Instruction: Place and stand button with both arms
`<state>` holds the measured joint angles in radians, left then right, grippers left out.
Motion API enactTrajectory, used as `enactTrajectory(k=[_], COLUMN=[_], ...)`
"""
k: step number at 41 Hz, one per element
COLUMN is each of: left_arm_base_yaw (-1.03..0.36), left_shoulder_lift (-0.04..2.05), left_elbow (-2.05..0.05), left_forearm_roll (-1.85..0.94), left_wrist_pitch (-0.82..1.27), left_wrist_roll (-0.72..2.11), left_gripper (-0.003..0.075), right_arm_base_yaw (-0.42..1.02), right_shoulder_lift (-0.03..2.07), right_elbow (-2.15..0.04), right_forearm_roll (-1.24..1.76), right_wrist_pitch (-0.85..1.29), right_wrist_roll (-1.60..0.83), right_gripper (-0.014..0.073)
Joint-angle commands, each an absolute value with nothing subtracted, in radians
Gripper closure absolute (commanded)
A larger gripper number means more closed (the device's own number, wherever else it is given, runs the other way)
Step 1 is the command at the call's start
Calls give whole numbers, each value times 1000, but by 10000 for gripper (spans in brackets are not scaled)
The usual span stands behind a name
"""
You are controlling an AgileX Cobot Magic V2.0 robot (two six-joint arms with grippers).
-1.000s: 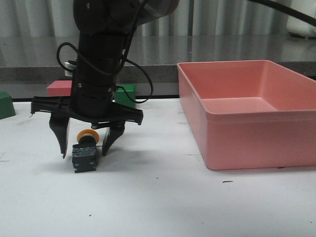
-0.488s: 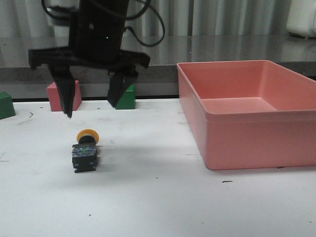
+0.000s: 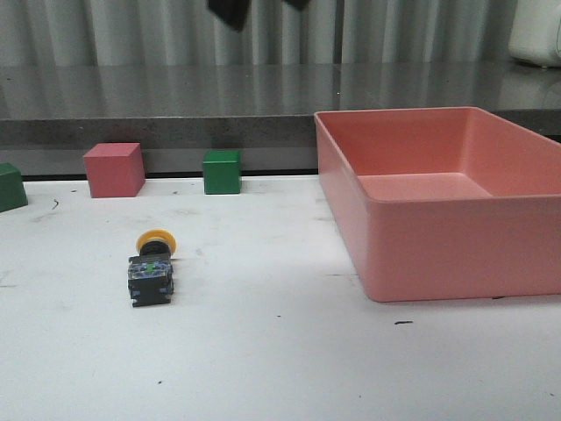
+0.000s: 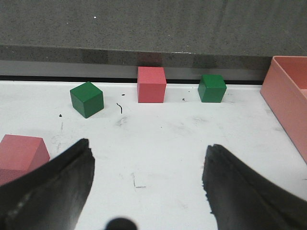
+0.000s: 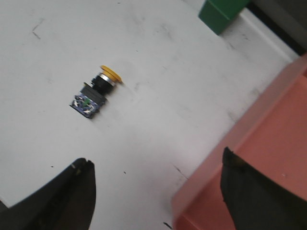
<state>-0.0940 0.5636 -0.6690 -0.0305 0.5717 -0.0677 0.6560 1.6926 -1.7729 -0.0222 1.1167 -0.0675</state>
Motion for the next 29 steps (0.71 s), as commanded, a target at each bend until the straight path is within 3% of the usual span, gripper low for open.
enactTrajectory(k=[1,17,29], left_arm_base_yaw=[-100,-100,-100], left_shoulder_lift=[572,572,572], left_elbow=[-701,-701,-701], left_forearm_roll=[-36,-36,-36], left_wrist_pitch=[500,500,498], left_wrist_roll=[-72,-72,-72], left_gripper=[246,246,246], right_arm_base_yaw=[630,628,628], right_shoulder_lift=[1518,954,635], right_elbow=[-1666,-1088,-836], right_forearm_roll=[-32,-28,-28], right_wrist_pitch=[1007,806,755], right_wrist_roll=[-86,-86,-86], right_gripper=[32,32,32])
